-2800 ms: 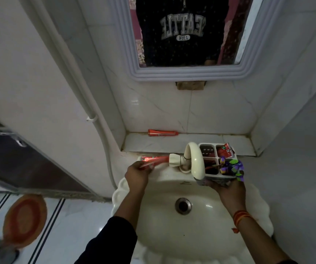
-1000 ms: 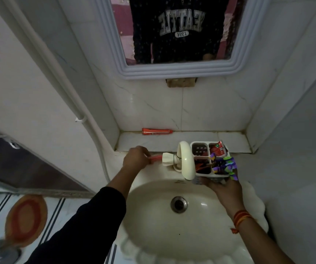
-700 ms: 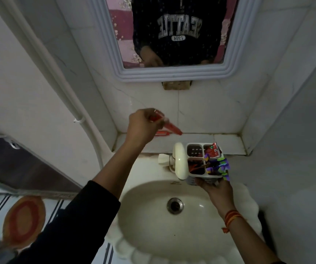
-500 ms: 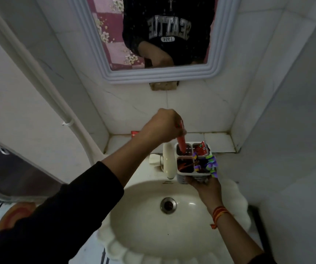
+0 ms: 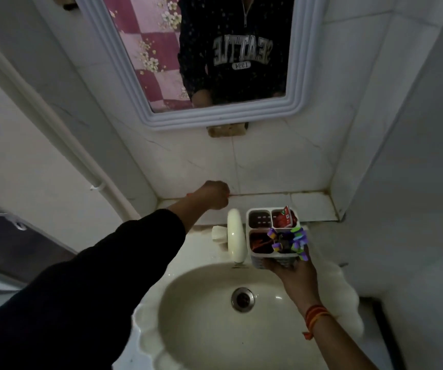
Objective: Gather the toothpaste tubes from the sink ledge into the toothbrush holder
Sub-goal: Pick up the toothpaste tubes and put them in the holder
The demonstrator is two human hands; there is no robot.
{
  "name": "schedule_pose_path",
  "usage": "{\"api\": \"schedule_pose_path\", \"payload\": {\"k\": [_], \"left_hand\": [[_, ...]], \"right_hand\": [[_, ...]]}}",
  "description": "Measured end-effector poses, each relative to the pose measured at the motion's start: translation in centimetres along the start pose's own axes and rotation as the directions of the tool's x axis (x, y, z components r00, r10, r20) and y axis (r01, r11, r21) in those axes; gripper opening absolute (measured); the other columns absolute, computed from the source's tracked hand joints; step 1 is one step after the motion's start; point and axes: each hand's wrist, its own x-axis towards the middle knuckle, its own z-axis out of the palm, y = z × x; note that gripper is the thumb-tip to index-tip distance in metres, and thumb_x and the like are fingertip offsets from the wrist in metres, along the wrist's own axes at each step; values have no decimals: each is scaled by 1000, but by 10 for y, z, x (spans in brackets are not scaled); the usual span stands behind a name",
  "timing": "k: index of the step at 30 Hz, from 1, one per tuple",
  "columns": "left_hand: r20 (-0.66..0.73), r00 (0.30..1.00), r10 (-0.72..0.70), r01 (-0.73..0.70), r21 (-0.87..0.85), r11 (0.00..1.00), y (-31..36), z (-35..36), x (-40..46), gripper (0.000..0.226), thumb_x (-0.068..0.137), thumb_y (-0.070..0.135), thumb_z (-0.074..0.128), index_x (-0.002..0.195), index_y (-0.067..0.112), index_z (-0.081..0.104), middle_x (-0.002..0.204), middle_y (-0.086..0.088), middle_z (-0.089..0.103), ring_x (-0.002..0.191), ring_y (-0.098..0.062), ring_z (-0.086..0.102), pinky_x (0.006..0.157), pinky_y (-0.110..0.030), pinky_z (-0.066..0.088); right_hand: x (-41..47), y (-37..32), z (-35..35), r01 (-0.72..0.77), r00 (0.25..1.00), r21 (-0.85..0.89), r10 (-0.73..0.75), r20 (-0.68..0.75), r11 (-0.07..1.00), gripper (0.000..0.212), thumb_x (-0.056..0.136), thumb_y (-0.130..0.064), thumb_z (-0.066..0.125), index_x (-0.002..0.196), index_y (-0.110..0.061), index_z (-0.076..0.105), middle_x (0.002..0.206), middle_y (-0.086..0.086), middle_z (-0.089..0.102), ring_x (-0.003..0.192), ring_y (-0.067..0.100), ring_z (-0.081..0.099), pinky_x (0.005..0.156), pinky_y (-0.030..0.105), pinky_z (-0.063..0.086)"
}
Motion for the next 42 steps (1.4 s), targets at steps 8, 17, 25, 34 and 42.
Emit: {"api": "schedule_pose_path", "payload": {"k": [8,17,25,34,42], "left_hand": [[-44,998,-34,38,94,995,-28,54,37,60,89,8,62,146,11,44,138,-15,51,124,-35,57,96,-43,51],[-271,962,38,22,212,977,-41,71,43,53,87,3,52,140,14,50,133,-12,53,119,-33,52,83,-40,54],[-110,991,73,-62,100,993,-44,64,44,34,102,30,47,132,17,57,121,-12,58,111,-33,59,92,-42,47],[23,953,301,-298,-78,951,24,-56,-9,35,81,49,77,98,19,78,81,5,77,61,-3,73,65,-19,55],[232,935,267,-324,259,910,90,-42,-26,15,87,26,76,88,11,75,67,3,73,61,-6,73,71,-24,61]], "right_hand": [[5,2,-2,7,999,53,-8,31,999,69,68,-2,89,123,-28,57,110,-15,69,87,-24,62,68,-1,47],[2,-7,-3,22,999,44,-24,49,999,79,48,-35,96,117,-44,58,103,-38,69,98,-19,63,76,1,50],[2,-6,-2,9,1000,50,-11,27,999,70,57,-17,91,113,-43,58,99,-40,69,95,-20,63,74,1,49],[1,-4,-5,22,999,19,-22,32,1000,69,66,-10,91,119,-41,58,104,-38,69,100,-18,63,75,2,49],[0,1,-5,40,999,19,-41,18,999,70,70,-1,88,122,-35,54,113,-20,65,96,-24,60,76,0,47]]}}
